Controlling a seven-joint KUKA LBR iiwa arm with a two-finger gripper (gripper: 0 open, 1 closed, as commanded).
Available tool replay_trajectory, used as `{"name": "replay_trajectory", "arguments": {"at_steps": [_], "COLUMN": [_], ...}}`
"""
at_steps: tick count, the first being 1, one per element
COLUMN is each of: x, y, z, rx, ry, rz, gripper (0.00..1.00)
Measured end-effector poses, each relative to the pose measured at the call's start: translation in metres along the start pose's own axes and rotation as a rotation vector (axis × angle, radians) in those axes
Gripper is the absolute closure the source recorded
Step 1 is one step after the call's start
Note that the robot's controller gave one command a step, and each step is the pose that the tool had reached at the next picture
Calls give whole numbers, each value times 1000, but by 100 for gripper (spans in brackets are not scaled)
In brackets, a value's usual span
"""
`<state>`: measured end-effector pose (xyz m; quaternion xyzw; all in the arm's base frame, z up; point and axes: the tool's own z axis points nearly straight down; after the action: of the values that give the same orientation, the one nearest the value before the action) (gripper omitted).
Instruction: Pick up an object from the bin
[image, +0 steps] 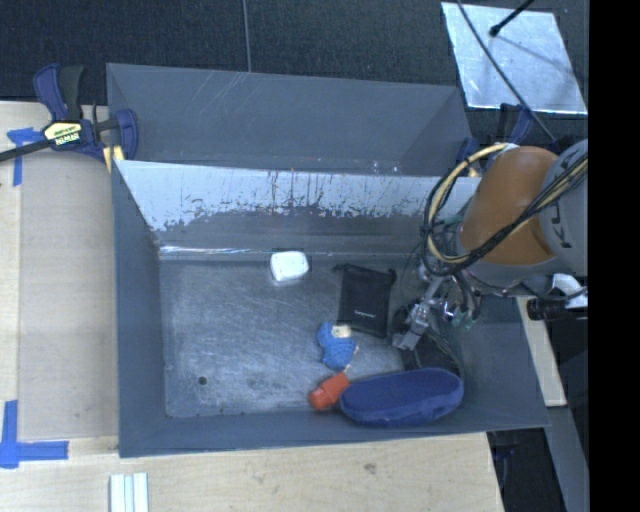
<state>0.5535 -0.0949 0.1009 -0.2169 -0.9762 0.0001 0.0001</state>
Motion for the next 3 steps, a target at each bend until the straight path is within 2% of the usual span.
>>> {"name": "replay_trajectory", "arguments": {"at_steps": [1,2,3], "x": [38,22,26], "y": [35,27,54], "z": [-13,31,31], "rx": [0,-2,1], "ry": [4,-3,3], "rz": [389,646,212], "gripper": [0,0,0]}}
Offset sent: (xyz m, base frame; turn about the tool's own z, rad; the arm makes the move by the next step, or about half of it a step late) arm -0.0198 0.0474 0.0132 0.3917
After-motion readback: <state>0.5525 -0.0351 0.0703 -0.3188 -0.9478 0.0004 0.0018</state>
